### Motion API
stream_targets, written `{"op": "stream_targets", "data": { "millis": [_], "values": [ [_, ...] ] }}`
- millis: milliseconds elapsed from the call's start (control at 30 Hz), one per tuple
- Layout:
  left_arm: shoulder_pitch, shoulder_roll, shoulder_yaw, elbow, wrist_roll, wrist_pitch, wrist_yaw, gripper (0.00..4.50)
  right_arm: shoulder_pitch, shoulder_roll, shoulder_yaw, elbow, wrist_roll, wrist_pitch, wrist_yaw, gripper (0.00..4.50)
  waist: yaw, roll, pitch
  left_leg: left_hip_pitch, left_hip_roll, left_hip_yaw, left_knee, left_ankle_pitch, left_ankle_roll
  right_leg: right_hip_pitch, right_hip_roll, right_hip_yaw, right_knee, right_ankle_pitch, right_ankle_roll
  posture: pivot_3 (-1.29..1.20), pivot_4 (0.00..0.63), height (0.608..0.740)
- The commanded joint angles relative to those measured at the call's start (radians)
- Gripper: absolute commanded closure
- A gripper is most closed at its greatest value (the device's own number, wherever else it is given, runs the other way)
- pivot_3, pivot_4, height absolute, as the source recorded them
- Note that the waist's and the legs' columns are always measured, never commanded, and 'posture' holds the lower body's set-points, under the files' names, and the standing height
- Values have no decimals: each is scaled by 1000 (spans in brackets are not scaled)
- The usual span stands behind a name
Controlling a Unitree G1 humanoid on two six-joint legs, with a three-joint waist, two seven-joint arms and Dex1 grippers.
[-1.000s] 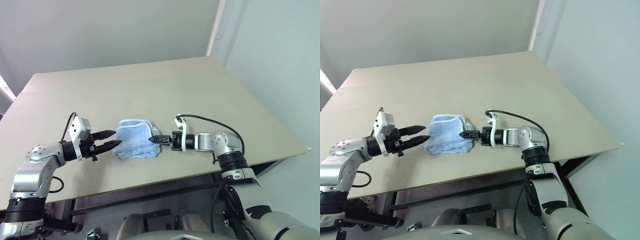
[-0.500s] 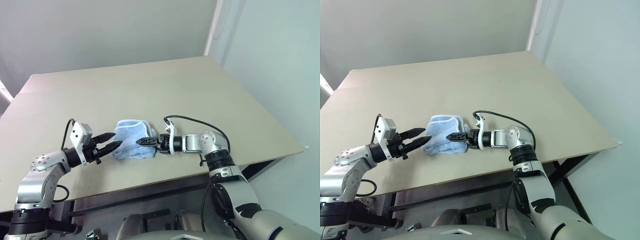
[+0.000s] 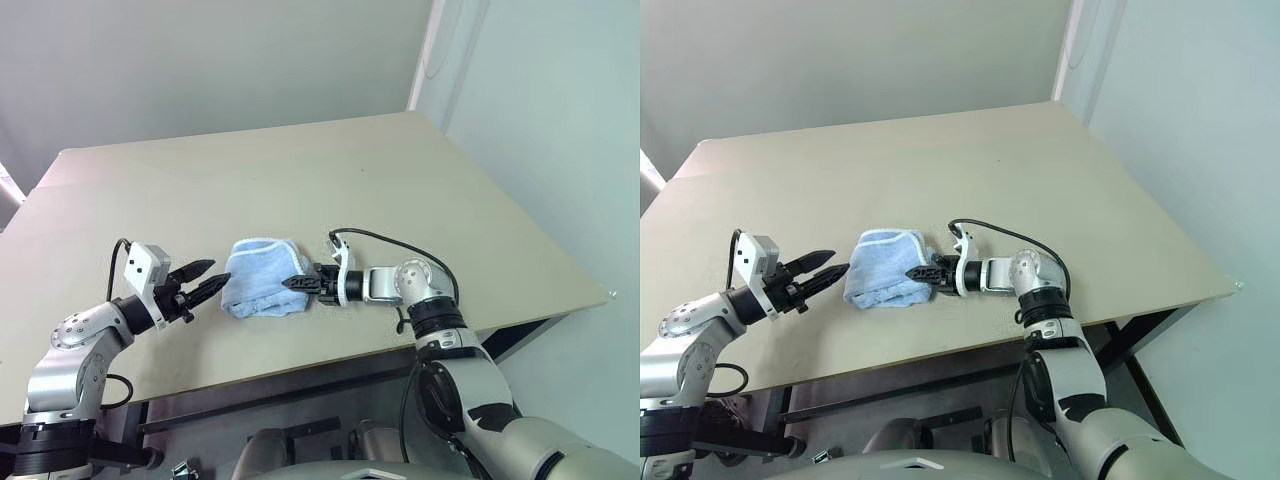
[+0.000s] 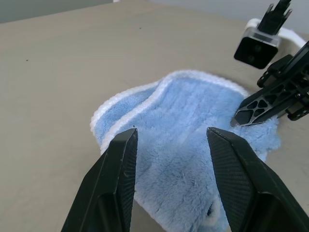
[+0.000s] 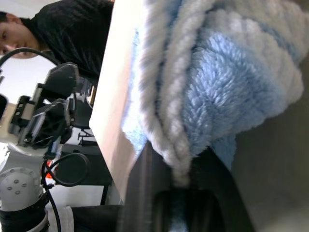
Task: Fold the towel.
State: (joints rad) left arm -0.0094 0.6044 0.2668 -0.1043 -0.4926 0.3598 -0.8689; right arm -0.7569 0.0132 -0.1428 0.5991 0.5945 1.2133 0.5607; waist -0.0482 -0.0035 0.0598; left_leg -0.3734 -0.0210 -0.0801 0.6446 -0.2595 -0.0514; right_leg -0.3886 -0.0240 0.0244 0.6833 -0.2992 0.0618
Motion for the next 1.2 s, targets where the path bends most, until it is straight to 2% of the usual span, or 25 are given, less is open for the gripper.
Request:
{"op": "stream_targets", "data": {
  "millis": [33, 267, 433, 533, 700, 800, 1133, 1200],
  "values": [
    [7, 1, 83, 5, -37, -14, 24, 2086, -72, 24, -31, -31, 33, -54, 22, 4464, -2, 0, 0, 0, 0, 0, 0, 0, 0, 0, 0, 0, 0, 0, 0, 0, 0, 740],
    [92, 19, 206, -3, -95, 23, 47, 2086, -277, 78, -140, 175, 33, -299, 13, 4464, -22, 1, 1, -1, 0, 0, -2, 0, 0, -1, 0, 0, -1, 0, 0, 0, 0, 740],
    [165, 17, 250, -32, -96, 21, 66, 2086, -422, 76, -209, 454, -3, -536, -23, 4464, -22, 1, 1, 0, -1, 0, -3, 0, 0, -1, -2, 0, -3, 0, 0, 0, 0, 740],
    [206, 13, 259, -48, -91, 14, 80, 2086, -439, 82, -203, 589, -60, -648, -52, 4464, -22, 1, 1, 0, -1, 0, -5, 0, 0, -1, -2, 0, -3, 0, 0, 0, 0, 740],
    [242, 9, 275, -76, -118, 28, 93, 2086, -397, 104, -151, 682, -169, -694, -99, 4464, -23, 0, 0, 0, -1, 0, -9, 0, 0, -3, -2, 1, -4, -1, -2, 0, 0, 740],
    [260, 18, 282, -96, -147, 81, 104, 2086, -385, 107, -144, 683, -191, -674, -47, 3692, -22, 0, 0, 0, -1, 0, -11, 0, 0, -4, -3, 1, -4, -1, -3, 0, 0, 740],
    [300, 57, 264, -131, -118, 100, 76, 2086, -384, 102, -118, 653, -248, -659, 69, 37, -24, 1, 0, 0, 0, 0, -14, 0, 0, -4, -2, 0, -4, -2, -5, 0, 0, 740],
    [301, 57, 256, -128, -111, 96, 74, 2086, -388, 87, -54, 614, -283, -638, 197, 37, -24, 1, 1, 0, 0, 0, -13, 0, 0, -4, -2, 0, -4, -2, -5, 0, 0, 740]
  ]
}}
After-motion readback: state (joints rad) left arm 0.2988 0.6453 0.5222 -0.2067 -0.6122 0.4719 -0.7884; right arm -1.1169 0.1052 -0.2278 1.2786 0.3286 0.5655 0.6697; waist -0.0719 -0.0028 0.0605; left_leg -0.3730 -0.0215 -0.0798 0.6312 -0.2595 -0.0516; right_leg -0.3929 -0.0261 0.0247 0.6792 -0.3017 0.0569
